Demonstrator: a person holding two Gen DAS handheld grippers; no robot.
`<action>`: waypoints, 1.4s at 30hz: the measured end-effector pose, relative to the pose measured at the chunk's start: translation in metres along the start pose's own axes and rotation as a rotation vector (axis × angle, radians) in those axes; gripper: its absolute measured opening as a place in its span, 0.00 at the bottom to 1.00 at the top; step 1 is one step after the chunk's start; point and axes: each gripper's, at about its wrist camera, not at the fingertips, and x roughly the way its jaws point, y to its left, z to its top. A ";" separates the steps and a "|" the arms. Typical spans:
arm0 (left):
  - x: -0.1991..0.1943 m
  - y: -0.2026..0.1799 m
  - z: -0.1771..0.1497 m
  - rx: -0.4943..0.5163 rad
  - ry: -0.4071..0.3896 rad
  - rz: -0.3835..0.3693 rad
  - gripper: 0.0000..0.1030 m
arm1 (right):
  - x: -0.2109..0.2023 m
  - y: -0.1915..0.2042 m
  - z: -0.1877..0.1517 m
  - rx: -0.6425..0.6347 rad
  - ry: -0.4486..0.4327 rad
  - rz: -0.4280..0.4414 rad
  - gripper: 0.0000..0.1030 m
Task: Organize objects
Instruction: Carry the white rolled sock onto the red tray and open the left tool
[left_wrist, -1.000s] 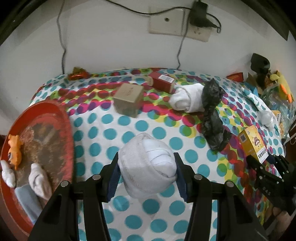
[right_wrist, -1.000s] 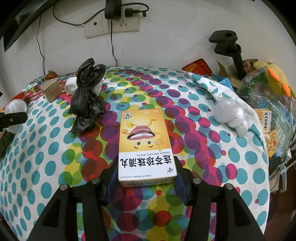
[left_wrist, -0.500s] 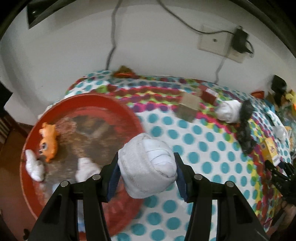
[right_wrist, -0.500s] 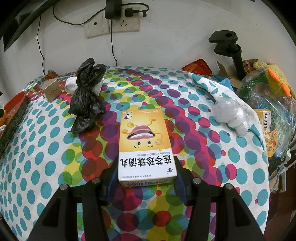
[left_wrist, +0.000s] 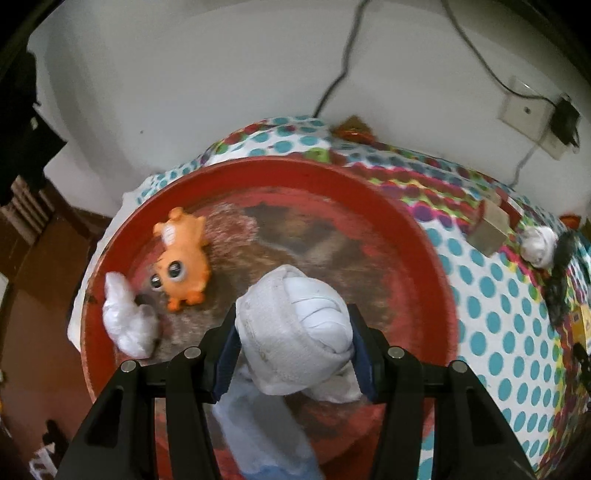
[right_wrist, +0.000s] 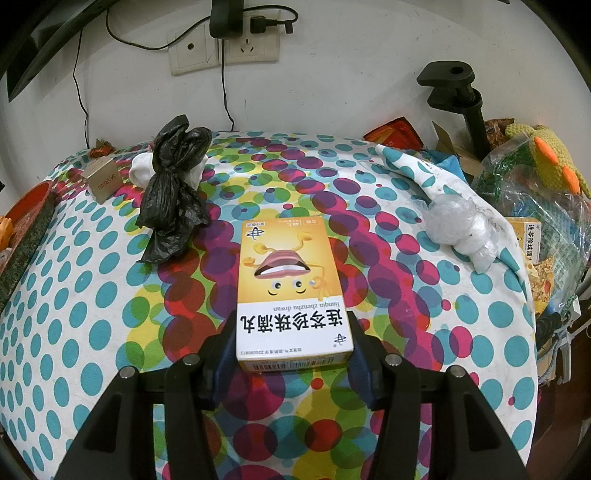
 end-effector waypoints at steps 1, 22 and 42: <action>0.001 0.005 0.000 -0.009 0.001 0.006 0.49 | 0.000 0.000 0.000 0.000 0.000 0.000 0.52; 0.032 0.055 -0.004 -0.077 0.043 0.056 0.50 | 0.000 0.001 0.000 0.000 0.000 -0.001 0.52; 0.027 0.045 -0.006 -0.020 0.015 0.075 0.64 | -0.001 0.001 0.000 0.001 0.001 -0.003 0.52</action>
